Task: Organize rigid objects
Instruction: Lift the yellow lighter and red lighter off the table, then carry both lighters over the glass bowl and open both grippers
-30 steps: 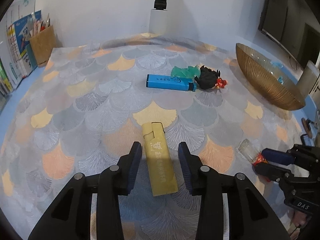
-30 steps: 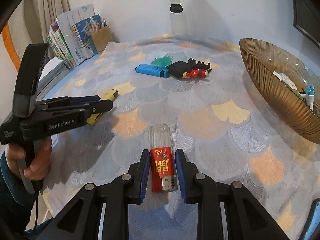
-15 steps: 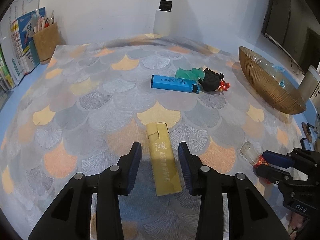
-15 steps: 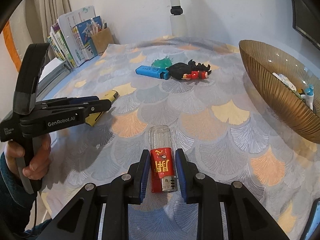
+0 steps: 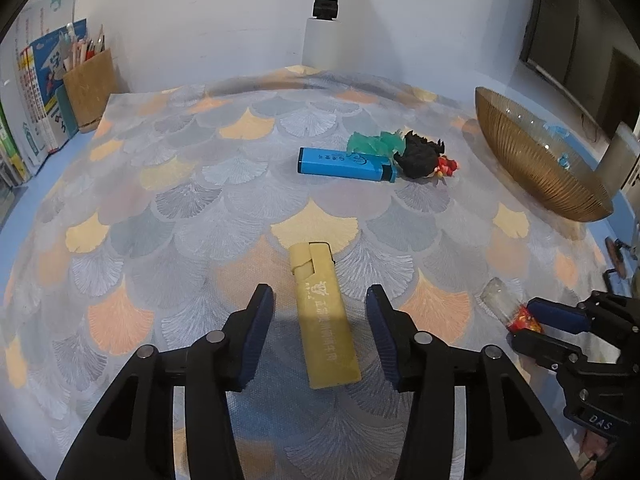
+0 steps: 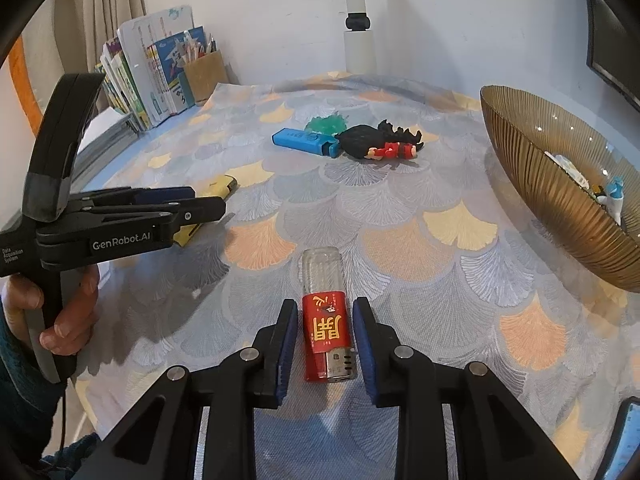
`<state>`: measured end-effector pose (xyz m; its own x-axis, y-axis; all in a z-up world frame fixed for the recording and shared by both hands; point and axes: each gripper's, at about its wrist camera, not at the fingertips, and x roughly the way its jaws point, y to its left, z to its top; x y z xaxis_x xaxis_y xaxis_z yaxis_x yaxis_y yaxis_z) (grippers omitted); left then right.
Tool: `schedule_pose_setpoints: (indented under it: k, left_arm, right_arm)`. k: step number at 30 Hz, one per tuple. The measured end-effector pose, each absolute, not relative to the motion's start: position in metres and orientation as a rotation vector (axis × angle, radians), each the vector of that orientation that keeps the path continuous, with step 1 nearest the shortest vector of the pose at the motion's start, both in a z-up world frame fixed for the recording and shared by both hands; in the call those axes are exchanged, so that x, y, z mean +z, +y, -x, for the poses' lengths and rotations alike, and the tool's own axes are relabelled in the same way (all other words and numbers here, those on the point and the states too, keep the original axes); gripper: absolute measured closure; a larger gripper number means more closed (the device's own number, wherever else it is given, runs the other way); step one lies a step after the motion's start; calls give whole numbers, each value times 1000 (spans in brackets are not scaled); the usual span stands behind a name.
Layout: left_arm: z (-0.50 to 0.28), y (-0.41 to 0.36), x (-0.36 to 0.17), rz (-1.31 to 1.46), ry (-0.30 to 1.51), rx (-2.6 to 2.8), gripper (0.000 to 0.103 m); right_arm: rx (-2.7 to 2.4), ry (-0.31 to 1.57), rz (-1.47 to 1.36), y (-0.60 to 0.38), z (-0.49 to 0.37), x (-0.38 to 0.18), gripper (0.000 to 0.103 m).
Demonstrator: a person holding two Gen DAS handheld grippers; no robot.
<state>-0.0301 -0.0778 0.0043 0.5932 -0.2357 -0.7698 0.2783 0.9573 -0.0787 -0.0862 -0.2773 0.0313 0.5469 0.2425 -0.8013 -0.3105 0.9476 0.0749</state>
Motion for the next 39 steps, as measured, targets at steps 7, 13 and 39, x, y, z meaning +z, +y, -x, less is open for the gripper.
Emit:
schedule_pose_setpoints:
  k: [7, 13, 39]
  left_arm:
    - [35, -94, 4, -137, 874, -299, 82]
    - [42, -118, 46, -137, 791, -375, 82]
    - [-25, -291, 103, 27, 846, -687, 36]
  right_arm:
    - [391, 939, 162, -248, 99, 35, 81]
    - [399, 871, 19, -286, 103, 78, 81]
    - [-61, 877, -128, -472, 42, 139, 74]
